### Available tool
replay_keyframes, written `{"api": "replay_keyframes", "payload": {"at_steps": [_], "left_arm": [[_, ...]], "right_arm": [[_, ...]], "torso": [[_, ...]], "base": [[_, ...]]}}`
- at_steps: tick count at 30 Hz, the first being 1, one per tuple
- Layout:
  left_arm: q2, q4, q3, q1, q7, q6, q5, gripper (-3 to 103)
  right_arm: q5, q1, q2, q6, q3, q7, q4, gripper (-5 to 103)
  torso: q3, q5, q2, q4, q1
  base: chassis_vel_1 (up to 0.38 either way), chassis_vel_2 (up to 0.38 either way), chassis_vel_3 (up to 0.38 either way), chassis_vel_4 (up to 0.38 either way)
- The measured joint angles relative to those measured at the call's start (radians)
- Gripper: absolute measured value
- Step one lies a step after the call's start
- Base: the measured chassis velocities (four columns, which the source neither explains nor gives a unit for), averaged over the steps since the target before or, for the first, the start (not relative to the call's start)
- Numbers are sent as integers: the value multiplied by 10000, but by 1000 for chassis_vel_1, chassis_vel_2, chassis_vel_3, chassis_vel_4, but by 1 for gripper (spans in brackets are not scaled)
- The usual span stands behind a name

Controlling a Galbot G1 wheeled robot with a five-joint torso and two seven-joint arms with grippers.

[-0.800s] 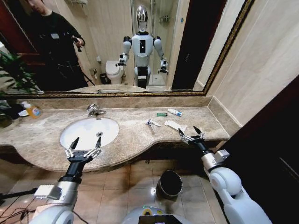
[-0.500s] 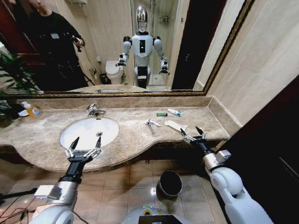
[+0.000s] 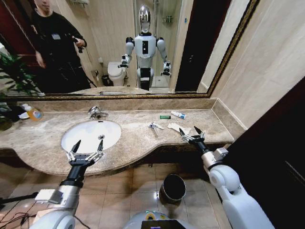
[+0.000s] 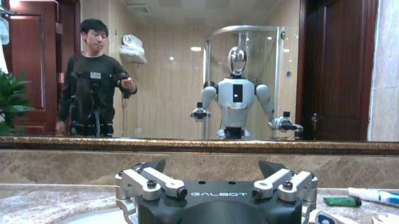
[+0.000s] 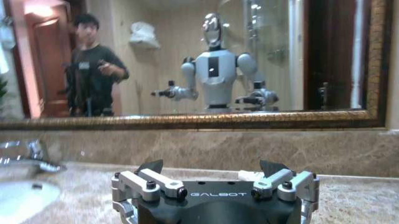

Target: Pick up the trash from the sink and place it in the trash bin.

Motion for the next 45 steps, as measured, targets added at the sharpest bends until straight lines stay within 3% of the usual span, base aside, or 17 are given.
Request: {"api": "replay_keyframes", "payload": {"at_steps": [5, 8, 9, 13, 14, 17, 29, 33, 35, 36, 38, 39, 41, 44, 45], "left_arm": [[0, 0, 0, 0, 0, 0, 0, 100], [0, -1, 0, 0, 0, 0, 0, 100], [0, 0, -1, 0, 0, 0, 0, 100], [-1, 0, 0, -1, 0, 0, 0, 100], [0, -1, 0, 0, 0, 0, 0, 100], [0, 0, -1, 0, 0, 0, 0, 100], [-1, 0, -1, 0, 0, 0, 0, 100], [-1, 0, 0, 0, 0, 0, 0, 100], [0, 0, 0, 0, 0, 0, 0, 100], [0, 0, 0, 0, 0, 0, 0, 100], [-1, -1, 0, 0, 0, 0, 0, 100], [0, 0, 0, 0, 0, 0, 0, 100], [0, 0, 0, 0, 0, 1, 0, 100], [0, 0, 0, 0, 0, 0, 0, 100], [0, 0, 0, 0, 0, 0, 0, 100]], "right_arm": [[479, 355, -993, -152, -18, -569, -756, 100], [768, 531, -1145, -310, -31, -499, -1085, 100], [947, 668, -1179, -461, -33, -160, -1373, 100], [1477, 955, -1121, -902, -94, 736, -1777, 100], [1825, 1212, -1032, -1170, -241, 1303, -2012, 100], [2111, 1559, -881, -1372, -420, 1685, -2347, 100], [1793, 2780, -227, -1441, -1353, 1965, -3371, 102], [1392, 2835, -46, -1348, -1534, 1974, -3597, 91], [1305, 2847, -5, -1315, -1562, 1968, -3645, 91], [1132, 2904, 93, -1240, -1634, 1959, -3765, 82], [1081, 2932, 130, -1214, -1665, 1957, -3805, 82], [1016, 2979, 183, -1173, -1722, 1952, -3863, 71], [979, 3007, 214, -1149, -1761, 1947, -3888, 71], [773, 3060, 294, -941, -1889, 1917, -3909, 54], [773, 3060, 294, -941, -1889, 1917, -3909, 54]], "torso": [[0, 0, 0, 0, 0], [0, 0, 0, 0, 0], [0, 1, 0, 1, 0], [0, 0, 0, -1, 0], [0, 1, 0, 0, 0], [0, 1, 0, 0, 0], [0, -1, -1, 1, 1], [0, -1, 0, 0, 0], [0, -1, 0, 0, 0], [0, -1, 0, 0, 0], [0, -1, -1, 0, 0], [0, -1, 0, 0, 1], [0, -1, -1, 0, 1], [0, -1, 0, 1, 0], [0, -1, 0, 1, 0]], "base": [[0, 0, 0, 0], [0, 0, 0, 0], [0, 0, 0, 0], [0, 0, 0, 0], [0, 0, 0, 0], [0, 0, 0, 0], [0, 0, 0, 0], [0, 0, 0, 0], [0, 0, 0, 0], [0, 0, 0, 0], [0, 0, 0, 0], [0, 0, 0, 0], [0, 0, 0, 0], [0, 0, 0, 0], [0, 0, 0, 0]]}}
